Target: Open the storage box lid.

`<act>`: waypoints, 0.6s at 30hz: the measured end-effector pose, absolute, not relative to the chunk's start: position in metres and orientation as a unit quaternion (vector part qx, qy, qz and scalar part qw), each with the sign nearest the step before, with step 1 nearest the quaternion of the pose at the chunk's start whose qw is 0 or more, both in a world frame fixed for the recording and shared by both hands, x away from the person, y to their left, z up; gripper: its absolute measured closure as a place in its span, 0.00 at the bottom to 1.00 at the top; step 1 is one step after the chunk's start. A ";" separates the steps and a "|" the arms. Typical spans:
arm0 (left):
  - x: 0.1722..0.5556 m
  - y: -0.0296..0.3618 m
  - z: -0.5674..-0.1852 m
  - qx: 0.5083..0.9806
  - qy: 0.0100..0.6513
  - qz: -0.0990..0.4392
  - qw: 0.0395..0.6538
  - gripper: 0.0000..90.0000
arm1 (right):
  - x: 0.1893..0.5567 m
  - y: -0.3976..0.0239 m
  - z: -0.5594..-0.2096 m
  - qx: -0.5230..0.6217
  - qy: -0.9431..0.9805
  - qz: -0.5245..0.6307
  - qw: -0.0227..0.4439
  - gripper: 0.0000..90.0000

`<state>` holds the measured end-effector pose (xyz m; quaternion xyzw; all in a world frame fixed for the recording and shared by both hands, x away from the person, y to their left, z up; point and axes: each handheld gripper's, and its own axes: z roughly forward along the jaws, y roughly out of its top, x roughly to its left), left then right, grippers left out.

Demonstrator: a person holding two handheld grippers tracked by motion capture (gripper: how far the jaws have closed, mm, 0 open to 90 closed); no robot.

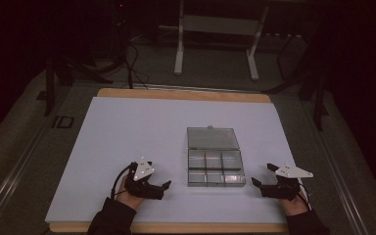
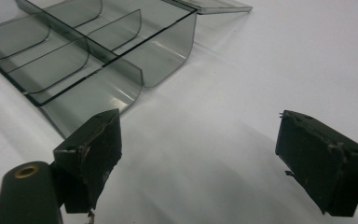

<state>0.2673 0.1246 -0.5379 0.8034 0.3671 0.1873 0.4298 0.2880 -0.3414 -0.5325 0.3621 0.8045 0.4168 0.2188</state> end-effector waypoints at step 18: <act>0.266 0.119 -0.539 0.807 0.372 0.210 0.408 0.05 | 0.291 -0.342 -0.534 0.402 0.789 0.400 0.236 0.16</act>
